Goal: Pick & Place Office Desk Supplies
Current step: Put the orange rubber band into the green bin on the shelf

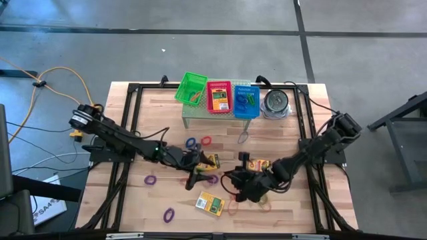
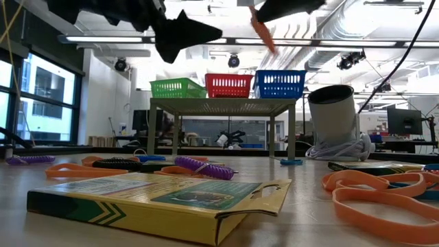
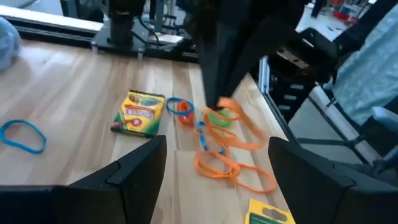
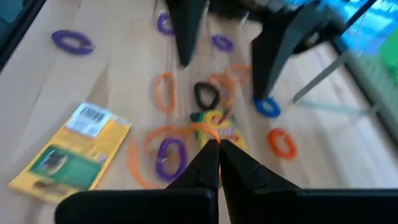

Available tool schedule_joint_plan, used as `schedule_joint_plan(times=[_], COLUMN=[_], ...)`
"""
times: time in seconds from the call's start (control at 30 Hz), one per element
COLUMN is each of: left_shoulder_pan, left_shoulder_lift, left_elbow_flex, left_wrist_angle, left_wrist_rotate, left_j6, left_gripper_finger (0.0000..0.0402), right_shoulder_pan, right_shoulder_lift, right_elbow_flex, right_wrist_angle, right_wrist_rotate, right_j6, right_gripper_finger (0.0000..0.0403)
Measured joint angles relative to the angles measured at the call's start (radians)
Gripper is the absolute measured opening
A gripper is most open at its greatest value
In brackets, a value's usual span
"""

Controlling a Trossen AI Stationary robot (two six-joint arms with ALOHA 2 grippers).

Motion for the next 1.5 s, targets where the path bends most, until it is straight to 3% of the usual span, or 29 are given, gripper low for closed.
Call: schedule_joint_plan(times=[0.2,0.37,0.6,1.0,1.23,1.5], left_shoulder_pan=[-0.001,-0.002,-0.003,-0.008,-0.009,-0.008], left_shoulder_lift=[0.062,0.124,0.167,0.169,0.169,0.169], left_elbow_flex=[0.0,0.0,0.0,0.0,0.0,0.0], left_wrist_angle=[0.111,0.188,0.286,0.299,0.299,0.299], left_wrist_rotate=[0.003,0.021,0.027,0.023,0.023,0.023], left_j6=[-0.005,-0.011,-0.012,-0.001,-0.004,-0.006], left_gripper_finger=[0.0276,0.0276,0.0276,0.0268,0.0205,0.0073], right_shoulder_pan=[-0.029,-0.04,-0.059,-0.059,-0.059,-0.059], right_shoulder_lift=[0.0,0.0,-0.001,-0.001,-0.001,-0.001], right_elbow_flex=[0.0,0.0,0.0,0.0,0.0,0.0], right_wrist_angle=[0.096,0.09,0.094,0.09,0.089,0.089], right_wrist_rotate=[0.009,0.104,0.099,0.078,0.076,0.038], right_j6=[-0.103,-0.116,-0.119,-0.113,-0.112,-0.095], right_gripper_finger=[0.0003,0.0003,0.0003,0.0003,0.0003,0.0003])
